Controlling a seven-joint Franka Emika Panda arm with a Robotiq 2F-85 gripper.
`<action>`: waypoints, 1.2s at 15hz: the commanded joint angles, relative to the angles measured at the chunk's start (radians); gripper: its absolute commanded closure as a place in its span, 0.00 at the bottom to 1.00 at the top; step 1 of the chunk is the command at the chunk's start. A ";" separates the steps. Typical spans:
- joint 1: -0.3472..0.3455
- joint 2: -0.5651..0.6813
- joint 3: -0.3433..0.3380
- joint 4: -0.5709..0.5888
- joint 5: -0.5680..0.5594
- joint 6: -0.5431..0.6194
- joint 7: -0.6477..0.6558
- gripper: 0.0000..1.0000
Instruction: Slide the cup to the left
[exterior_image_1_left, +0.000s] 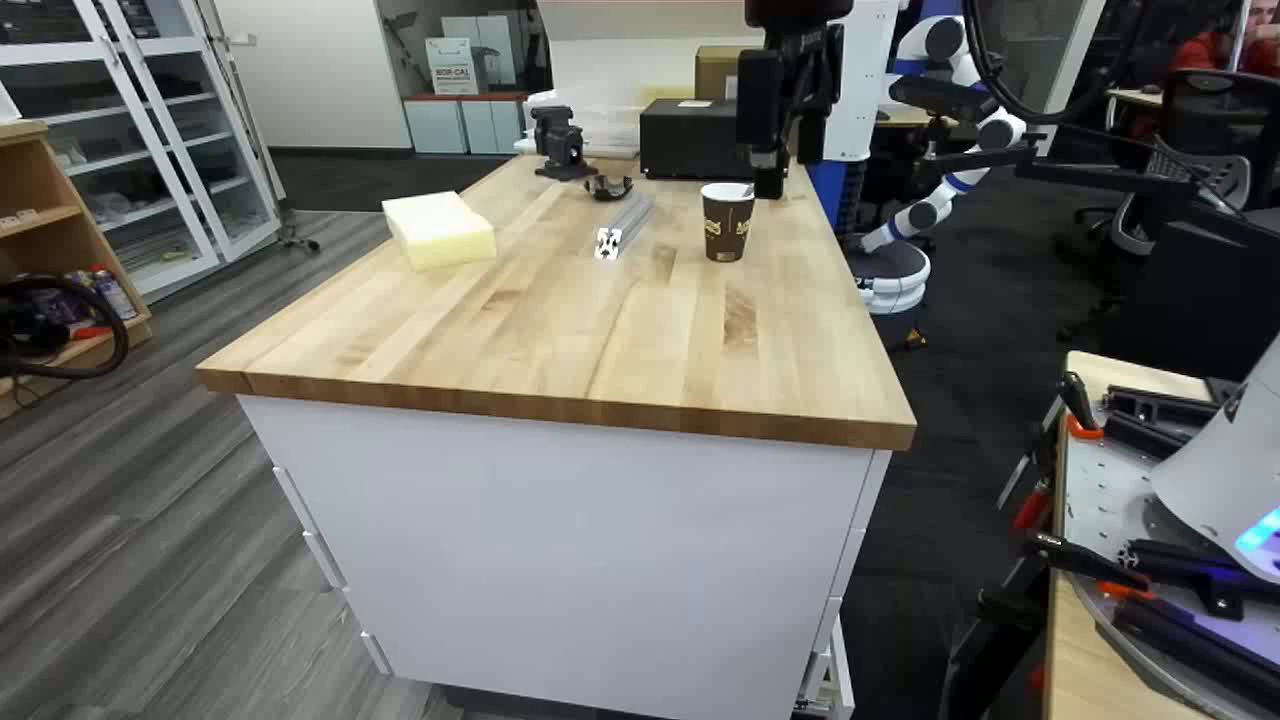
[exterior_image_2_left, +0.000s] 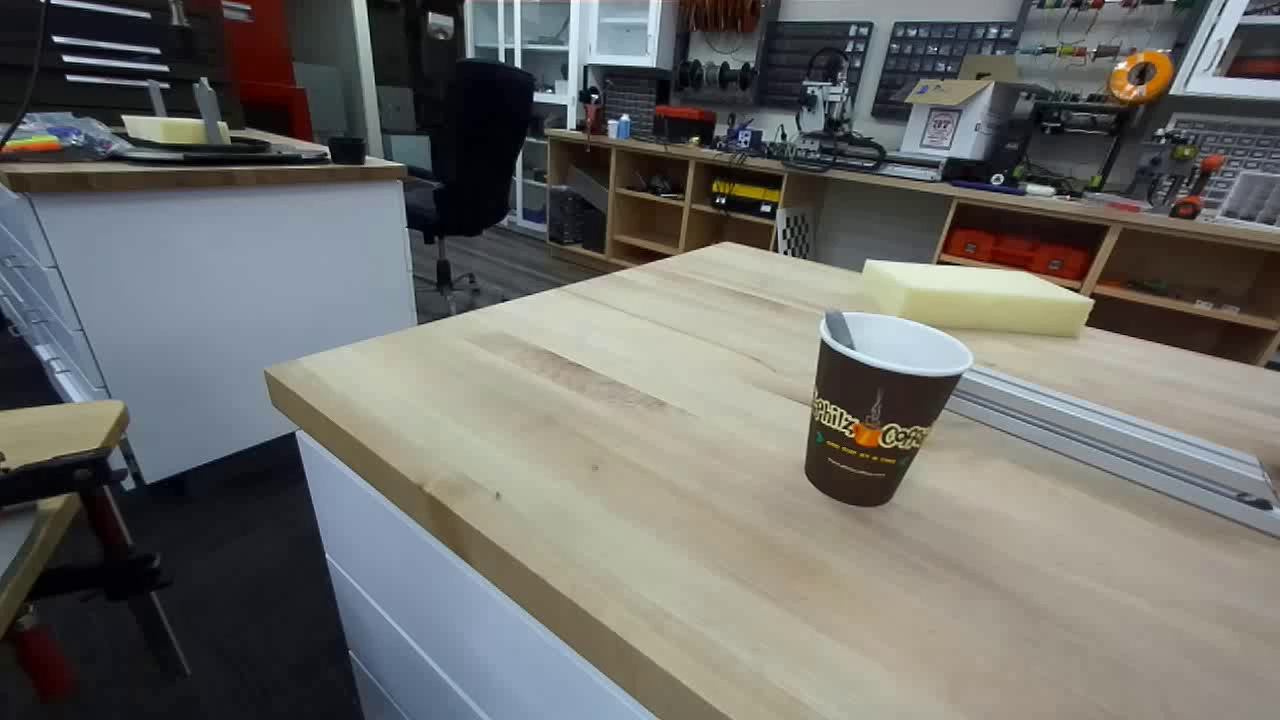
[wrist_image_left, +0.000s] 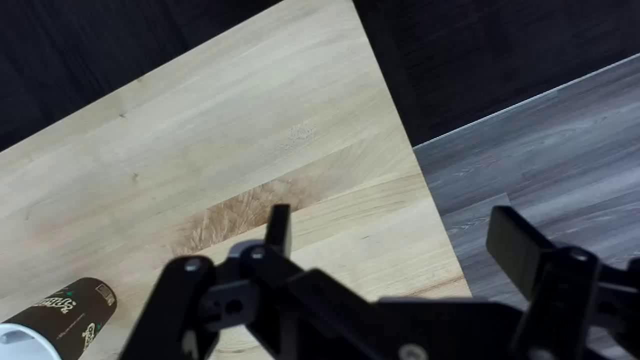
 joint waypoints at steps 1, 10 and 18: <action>0.025 0.002 -0.023 0.002 -0.005 -0.002 0.004 0.00; -0.005 0.016 -0.091 0.033 -0.028 -0.011 -0.093 0.00; -0.035 0.159 -0.226 0.172 -0.003 0.004 -0.432 0.00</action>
